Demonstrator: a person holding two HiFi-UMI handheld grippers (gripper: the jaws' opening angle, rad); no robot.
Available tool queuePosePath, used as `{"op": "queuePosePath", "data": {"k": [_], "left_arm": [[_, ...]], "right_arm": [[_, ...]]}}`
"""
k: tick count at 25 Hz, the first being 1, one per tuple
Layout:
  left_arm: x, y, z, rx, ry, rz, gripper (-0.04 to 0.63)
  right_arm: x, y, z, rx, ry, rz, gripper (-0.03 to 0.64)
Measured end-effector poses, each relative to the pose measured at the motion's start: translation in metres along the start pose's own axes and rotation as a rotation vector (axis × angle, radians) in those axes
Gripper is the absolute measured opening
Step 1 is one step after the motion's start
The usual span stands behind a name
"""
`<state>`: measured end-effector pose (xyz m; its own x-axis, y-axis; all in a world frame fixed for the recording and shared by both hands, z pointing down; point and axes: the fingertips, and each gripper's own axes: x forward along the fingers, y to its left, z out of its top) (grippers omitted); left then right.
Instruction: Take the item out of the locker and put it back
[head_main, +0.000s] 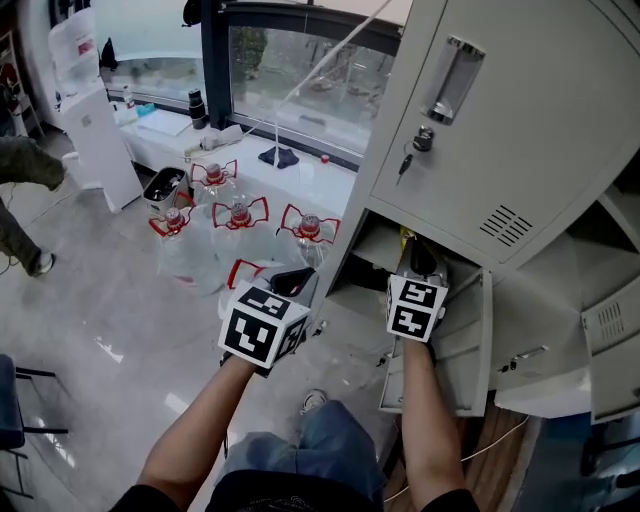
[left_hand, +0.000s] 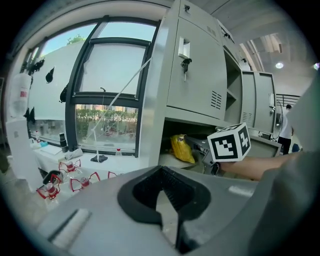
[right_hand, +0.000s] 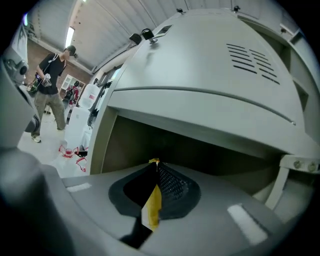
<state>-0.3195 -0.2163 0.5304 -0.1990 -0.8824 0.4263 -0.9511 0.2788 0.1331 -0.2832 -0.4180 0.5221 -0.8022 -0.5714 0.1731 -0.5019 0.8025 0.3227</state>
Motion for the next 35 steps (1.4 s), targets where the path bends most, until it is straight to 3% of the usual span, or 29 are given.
{"op": "queuePosePath", "data": {"k": [4, 12, 29, 35], "left_arm": [[0.012, 0.006, -0.001, -0.002, -0.003, 0.012, 0.000], [0.019, 0.011, -0.003, -0.009, -0.002, 0.025, 0.002], [0.014, 0.028, -0.020, -0.017, 0.038, 0.079, 0.000], [0.011, 0.031, -0.022, -0.024, 0.041, 0.091, 0.000]], "right_arm": [[0.016, 0.016, -0.006, -0.037, -0.004, 0.038, 0.029], [0.043, 0.036, -0.036, 0.018, 0.025, 0.146, 0.031], [0.076, 0.058, -0.085, 0.095, 0.207, 0.209, 0.048], [0.076, 0.063, -0.089, 0.109, 0.227, 0.221, 0.051]]}}
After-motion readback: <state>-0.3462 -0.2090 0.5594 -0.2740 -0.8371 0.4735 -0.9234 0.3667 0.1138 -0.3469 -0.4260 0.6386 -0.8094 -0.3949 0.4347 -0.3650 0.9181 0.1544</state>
